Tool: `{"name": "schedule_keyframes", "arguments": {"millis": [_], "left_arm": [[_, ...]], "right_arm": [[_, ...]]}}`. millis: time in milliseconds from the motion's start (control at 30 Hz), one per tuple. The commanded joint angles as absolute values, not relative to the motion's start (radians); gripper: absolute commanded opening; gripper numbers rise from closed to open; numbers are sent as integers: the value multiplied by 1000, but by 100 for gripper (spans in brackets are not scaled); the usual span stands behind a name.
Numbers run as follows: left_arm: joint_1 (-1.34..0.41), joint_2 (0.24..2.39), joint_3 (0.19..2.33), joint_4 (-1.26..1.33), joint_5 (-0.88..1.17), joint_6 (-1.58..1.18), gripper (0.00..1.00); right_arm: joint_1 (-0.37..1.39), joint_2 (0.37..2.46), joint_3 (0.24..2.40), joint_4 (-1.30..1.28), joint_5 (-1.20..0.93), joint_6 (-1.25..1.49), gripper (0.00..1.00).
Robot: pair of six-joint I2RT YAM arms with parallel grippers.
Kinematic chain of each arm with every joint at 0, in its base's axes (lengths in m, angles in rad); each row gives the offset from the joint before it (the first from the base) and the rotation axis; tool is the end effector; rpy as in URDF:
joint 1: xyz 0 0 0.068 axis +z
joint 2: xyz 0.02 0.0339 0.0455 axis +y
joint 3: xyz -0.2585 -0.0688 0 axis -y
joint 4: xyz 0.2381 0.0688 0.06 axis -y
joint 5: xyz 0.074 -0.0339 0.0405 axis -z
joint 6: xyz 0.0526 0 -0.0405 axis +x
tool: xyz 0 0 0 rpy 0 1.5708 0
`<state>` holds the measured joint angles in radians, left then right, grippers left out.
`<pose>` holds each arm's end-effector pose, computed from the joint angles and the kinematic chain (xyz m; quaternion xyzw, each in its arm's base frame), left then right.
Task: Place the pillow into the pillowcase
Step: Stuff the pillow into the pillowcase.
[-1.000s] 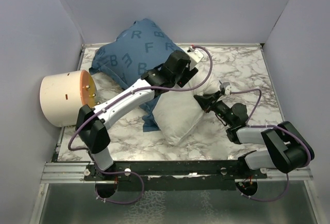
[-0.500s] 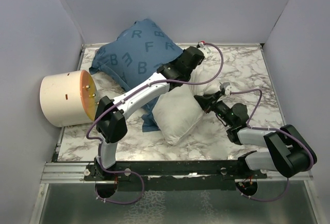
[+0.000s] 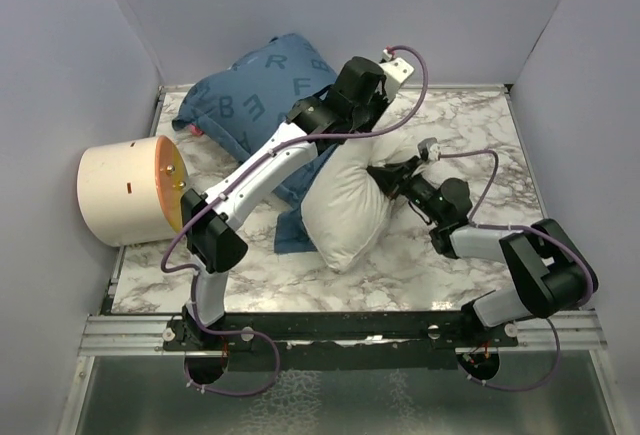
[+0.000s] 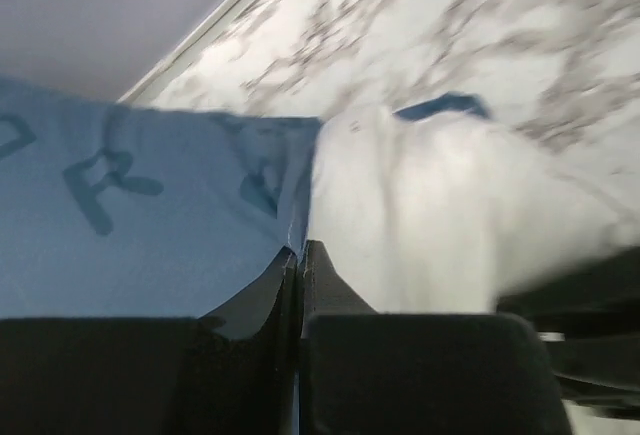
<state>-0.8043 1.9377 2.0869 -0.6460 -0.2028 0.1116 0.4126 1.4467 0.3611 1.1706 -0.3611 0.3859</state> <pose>0.3195 -0.3165 0.3897 0.3315 0.7896 -0.0910 0.5082 0.2444 0.1273 0.1978 -0.1411 0.6636 0.3936 0.6203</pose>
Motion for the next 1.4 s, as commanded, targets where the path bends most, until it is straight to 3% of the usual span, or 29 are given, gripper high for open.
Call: {"name": "schedule_keyframes", "arguments": {"millis": [0, 167, 267, 433, 533, 667, 867, 1033, 1200, 1300, 1367], "left_arm": [[-973, 1935, 2292, -490, 418, -170, 0], [-1041, 1843, 2204, -290, 527, -329, 0], [-1043, 1737, 2022, -165, 533, -390, 0], [-1038, 1469, 1577, 121, 453, -508, 0], [-1006, 1342, 1394, 82, 341, -478, 0], [-962, 1285, 1217, -24, 274, -422, 0], [-858, 1289, 939, 68, 344, -448, 0], [-748, 1289, 757, 183, 390, -477, 0], [-679, 1284, 680, 214, 435, -475, 0], [-664, 1277, 668, 212, 449, -467, 0], [-659, 1268, 666, 210, 457, -459, 0]], "right_arm": [[434, 1465, 586, 1188, -351, 451, 4], [433, 1407, 714, 1159, -254, 411, 4], [433, 1431, 709, 1114, -258, 389, 4], [432, 1556, 499, 1214, -192, 413, 5], [431, 1605, 397, 1189, -154, 423, 7], [431, 1591, 299, 1210, -292, 426, 14], [431, 1349, 181, 1149, -636, 393, 35], [431, 848, 202, 646, -662, 291, 59], [430, 488, 291, 340, -464, 315, 87], [430, 510, 403, 146, -212, 307, 98], [430, 582, 437, 102, -106, 316, 100]]}}
